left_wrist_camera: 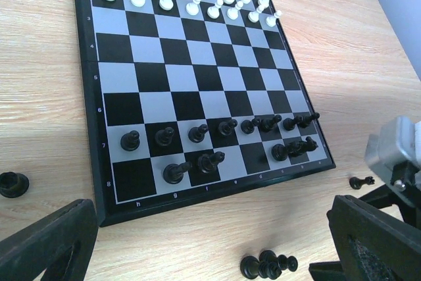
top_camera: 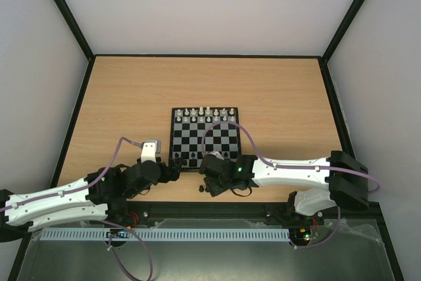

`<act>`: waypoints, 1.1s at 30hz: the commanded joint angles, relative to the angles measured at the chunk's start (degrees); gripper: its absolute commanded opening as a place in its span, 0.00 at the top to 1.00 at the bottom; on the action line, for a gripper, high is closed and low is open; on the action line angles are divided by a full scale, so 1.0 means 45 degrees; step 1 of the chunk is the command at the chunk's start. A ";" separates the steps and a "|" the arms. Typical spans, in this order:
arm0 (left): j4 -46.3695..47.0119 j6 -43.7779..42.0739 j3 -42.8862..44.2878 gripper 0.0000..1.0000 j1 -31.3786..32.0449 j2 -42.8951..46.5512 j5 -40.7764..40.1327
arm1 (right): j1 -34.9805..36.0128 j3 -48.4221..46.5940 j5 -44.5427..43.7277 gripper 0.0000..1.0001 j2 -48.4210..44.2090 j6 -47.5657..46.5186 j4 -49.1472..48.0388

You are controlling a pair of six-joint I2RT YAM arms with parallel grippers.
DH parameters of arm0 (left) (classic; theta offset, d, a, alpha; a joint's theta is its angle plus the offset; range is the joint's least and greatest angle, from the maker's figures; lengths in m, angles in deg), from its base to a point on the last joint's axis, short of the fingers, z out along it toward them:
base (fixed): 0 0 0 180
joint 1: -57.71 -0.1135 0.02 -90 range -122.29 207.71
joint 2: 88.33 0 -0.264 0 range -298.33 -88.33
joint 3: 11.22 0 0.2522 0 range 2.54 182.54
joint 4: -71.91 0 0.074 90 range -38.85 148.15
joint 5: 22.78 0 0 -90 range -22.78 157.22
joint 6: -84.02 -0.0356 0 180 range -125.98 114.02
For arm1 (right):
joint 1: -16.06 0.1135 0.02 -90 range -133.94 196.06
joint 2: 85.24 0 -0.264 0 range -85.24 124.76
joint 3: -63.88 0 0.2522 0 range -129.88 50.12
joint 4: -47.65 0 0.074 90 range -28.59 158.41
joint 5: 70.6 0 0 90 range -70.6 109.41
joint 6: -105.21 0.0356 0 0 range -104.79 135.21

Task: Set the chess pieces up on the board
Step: Pick up the chess piece at the center of the board.

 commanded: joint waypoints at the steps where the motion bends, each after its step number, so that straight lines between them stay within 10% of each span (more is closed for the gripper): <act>1: -0.0196 -0.0024 -0.0173 0.01 0.0063 0.0175 -0.0072 | 0.0468 -0.0595 -0.0235 0.40 0.0456 -0.0171 0.0770; 33: -0.0217 -0.0069 -0.0263 0.01 0.0063 0.0325 0.0069 | 0.0867 -0.1039 -0.1071 0.50 0.2183 -0.0053 0.0500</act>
